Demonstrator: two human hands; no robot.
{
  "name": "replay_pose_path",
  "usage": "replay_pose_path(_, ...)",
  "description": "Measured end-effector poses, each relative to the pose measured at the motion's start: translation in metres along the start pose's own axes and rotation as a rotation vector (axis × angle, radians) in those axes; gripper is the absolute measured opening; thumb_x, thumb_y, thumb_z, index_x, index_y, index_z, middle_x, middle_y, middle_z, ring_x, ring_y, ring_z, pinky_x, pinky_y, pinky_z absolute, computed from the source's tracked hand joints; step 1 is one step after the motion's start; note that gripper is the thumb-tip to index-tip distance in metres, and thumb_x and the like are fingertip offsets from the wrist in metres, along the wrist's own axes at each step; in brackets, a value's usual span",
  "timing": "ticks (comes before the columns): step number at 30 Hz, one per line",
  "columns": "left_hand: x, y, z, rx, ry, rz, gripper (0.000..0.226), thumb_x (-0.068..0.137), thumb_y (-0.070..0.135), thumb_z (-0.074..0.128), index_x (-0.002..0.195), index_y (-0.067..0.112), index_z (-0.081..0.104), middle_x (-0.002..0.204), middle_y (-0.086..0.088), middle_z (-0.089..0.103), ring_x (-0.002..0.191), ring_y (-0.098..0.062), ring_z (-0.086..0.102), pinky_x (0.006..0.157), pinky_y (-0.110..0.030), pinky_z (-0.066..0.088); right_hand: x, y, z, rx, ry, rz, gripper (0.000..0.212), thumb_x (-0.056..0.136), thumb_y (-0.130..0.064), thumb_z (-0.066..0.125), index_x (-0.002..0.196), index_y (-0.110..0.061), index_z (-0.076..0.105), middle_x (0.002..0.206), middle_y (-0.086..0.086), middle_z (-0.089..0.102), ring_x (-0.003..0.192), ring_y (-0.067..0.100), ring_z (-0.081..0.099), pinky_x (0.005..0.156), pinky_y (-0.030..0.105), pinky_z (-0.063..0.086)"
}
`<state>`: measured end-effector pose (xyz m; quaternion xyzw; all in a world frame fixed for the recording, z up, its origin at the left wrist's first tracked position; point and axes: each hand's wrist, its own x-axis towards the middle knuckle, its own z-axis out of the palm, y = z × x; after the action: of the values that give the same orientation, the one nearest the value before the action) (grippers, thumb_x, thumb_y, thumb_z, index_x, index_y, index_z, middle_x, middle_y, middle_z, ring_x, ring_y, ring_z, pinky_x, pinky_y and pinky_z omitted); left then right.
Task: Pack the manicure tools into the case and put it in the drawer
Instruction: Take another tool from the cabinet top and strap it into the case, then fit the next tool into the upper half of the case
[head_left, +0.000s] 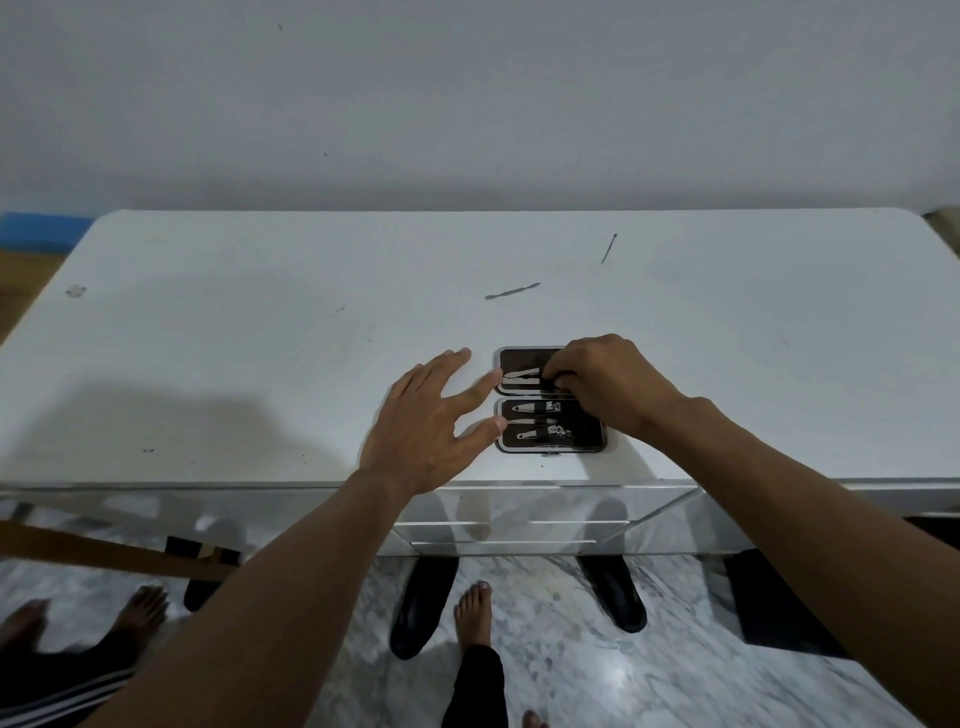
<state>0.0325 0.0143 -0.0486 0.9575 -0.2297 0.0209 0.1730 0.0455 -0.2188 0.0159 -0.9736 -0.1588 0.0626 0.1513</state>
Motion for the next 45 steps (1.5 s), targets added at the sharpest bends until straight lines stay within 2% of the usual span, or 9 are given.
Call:
replay_pose_path(11, 0.000, 0.001, -0.004, 0.018, 0.011, 0.026, 0.057, 0.093, 0.064, 0.030, 0.144, 0.041, 0.038, 0.156, -0.001, 0.033, 0.144, -0.018, 0.027, 0.116, -0.038, 0.018, 0.002, 0.004, -0.019, 0.025, 0.086, 0.146, 0.021, 0.093, -0.015, 0.052, 0.103, -0.013, 0.070, 0.100, 0.008, 0.070, 0.093, 0.028, 0.062, 0.079, 0.032, 0.043)
replay_pose_path(17, -0.001, 0.005, -0.005, 0.045, 0.009, 0.027, 0.055, 0.093, 0.058, 0.036, 0.143, 0.036, 0.043, 0.152, -0.007, 0.040, 0.140, -0.023, 0.035, 0.114, -0.042, 0.026, 0.039, -0.006, -0.022, 0.004, 0.029, 0.215, 0.030, 0.093, -0.021, 0.054, 0.121, -0.012, 0.061, 0.122, 0.010, 0.064, 0.111, 0.029, 0.058, 0.093, 0.037, 0.045)
replay_pose_path(21, 0.001, 0.008, -0.007, 0.024, 0.012, 0.024, 0.056, 0.090, 0.057, 0.037, 0.141, 0.034, 0.044, 0.149, -0.008, 0.043, 0.137, -0.026, 0.039, 0.110, -0.045, 0.032, 0.066, -0.015, -0.020, -0.025, -0.016, 0.197, 0.033, 0.094, -0.016, 0.052, 0.126, -0.008, 0.057, 0.126, 0.014, 0.059, 0.116, 0.031, 0.055, 0.095, 0.036, 0.042)
replay_pose_path(24, 0.008, 0.004, -0.012, 0.003, -0.031, 0.047, 0.060, 0.086, 0.061, 0.036, 0.141, 0.038, 0.041, 0.151, -0.006, 0.040, 0.138, -0.025, 0.035, 0.111, -0.043, 0.027, 0.088, -0.018, -0.014, -0.060, -0.015, 0.189, 0.031, 0.093, -0.010, 0.051, 0.123, -0.003, 0.058, 0.124, 0.017, 0.059, 0.115, 0.033, 0.055, 0.095, 0.037, 0.043)
replay_pose_path(29, 0.013, -0.007, -0.006, -0.050, -0.065, 0.097, 0.060, 0.089, 0.065, 0.036, 0.143, 0.040, 0.033, 0.160, -0.001, 0.024, 0.149, -0.017, 0.014, 0.120, -0.048, 0.004, 0.108, -0.013, -0.003, -0.123, -0.017, 0.183, 0.033, 0.089, -0.005, 0.049, 0.120, -0.006, 0.061, 0.122, 0.017, 0.060, 0.112, 0.035, 0.056, 0.093, 0.036, 0.044)
replay_pose_path(33, 0.014, -0.008, -0.004, -0.054, -0.073, 0.085, 0.061, 0.088, 0.067, 0.036, 0.143, 0.041, 0.031, 0.160, 0.003, 0.023, 0.149, -0.014, 0.012, 0.121, -0.045, 0.004, 0.111, -0.010, -0.005, -0.164, -0.029, 0.200, 0.023, 0.088, -0.004, 0.054, 0.107, -0.002, 0.067, 0.109, 0.018, 0.065, 0.102, 0.034, 0.061, 0.082, 0.033, 0.046)
replay_pose_path(37, 0.015, -0.007, -0.004, -0.065, -0.063, 0.073, 0.063, 0.087, 0.069, 0.038, 0.143, 0.041, 0.033, 0.158, 0.003, 0.027, 0.148, -0.014, 0.016, 0.121, -0.046, 0.007, 0.111, -0.010, -0.009, -0.178, -0.031, 0.248, 0.019, 0.087, -0.001, 0.055, 0.103, -0.001, 0.066, 0.103, 0.021, 0.066, 0.093, 0.037, 0.063, 0.081, 0.039, 0.055)
replay_pose_path(42, 0.017, -0.007, -0.005, -0.044, -0.054, 0.065, 0.068, 0.085, 0.073, 0.033, 0.145, 0.040, 0.031, 0.157, 0.003, 0.028, 0.147, -0.015, 0.017, 0.120, -0.047, 0.010, 0.113, -0.013, -0.024, -0.203, -0.101, 0.286, 0.008, 0.086, -0.002, 0.053, 0.094, -0.002, 0.052, 0.102, 0.021, 0.059, 0.085, 0.037, 0.056, 0.069, 0.034, 0.043)
replay_pose_path(45, 0.017, -0.006, -0.006, -0.031, -0.062, 0.064, 0.068, 0.086, 0.073, 0.033, 0.145, 0.041, 0.028, 0.158, 0.003, 0.026, 0.147, -0.015, 0.015, 0.120, -0.047, 0.008, 0.114, -0.008, -0.028, -0.154, -0.142, 0.347, 0.018, 0.083, -0.011, 0.060, 0.086, -0.008, 0.043, 0.094, 0.016, 0.054, 0.080, 0.033, 0.049, 0.070, 0.035, 0.044)
